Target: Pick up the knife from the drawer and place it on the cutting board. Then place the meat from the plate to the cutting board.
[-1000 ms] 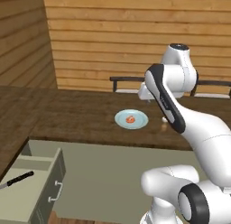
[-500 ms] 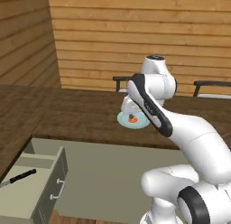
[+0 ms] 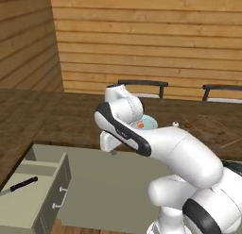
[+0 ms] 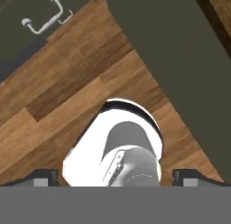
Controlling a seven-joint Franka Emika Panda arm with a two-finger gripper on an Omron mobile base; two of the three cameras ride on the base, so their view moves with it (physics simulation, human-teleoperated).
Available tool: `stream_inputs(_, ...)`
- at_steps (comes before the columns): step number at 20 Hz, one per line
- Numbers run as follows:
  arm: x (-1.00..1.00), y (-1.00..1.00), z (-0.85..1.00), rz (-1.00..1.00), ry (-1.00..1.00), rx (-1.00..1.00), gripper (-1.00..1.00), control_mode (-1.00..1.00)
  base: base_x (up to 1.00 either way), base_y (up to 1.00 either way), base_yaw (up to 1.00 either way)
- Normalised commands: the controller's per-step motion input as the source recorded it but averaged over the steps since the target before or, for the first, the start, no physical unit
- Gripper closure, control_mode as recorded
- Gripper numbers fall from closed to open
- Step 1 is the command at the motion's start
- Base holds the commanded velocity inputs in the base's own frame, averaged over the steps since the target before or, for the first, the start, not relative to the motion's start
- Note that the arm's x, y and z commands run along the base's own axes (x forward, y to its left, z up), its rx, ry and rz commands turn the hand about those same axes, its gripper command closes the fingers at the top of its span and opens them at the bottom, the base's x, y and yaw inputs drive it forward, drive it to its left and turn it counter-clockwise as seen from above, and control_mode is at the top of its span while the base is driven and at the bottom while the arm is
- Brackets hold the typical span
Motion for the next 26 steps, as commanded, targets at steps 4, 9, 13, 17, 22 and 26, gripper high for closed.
stream_inputs(4,-0.03,1.00,-0.06,0.30,0.16,-0.14,-1.00,-1.00,0.00,0.00,0.00)
stream_inputs(9,0.00,1.00,0.01,0.28,0.32,-0.01,-1.00,-1.00,0.00,0.00,0.00)
stream_inputs(13,-0.01,1.00,-0.09,0.31,0.16,-0.02,-1.00,-1.00,0.00,0.00,0.00)
stream_inputs(17,-0.08,0.94,-0.44,0.21,-0.06,-0.08,-1.00,-1.00,0.00,0.00,0.00)
stream_inputs(22,0.00,0.64,-0.64,0.15,-0.16,-0.01,-1.00,-1.00,0.00,0.00,0.00)
stream_inputs(26,0.04,0.42,-0.15,0.07,-0.02,0.01,-1.00,-1.00,0.00,0.00,0.00)
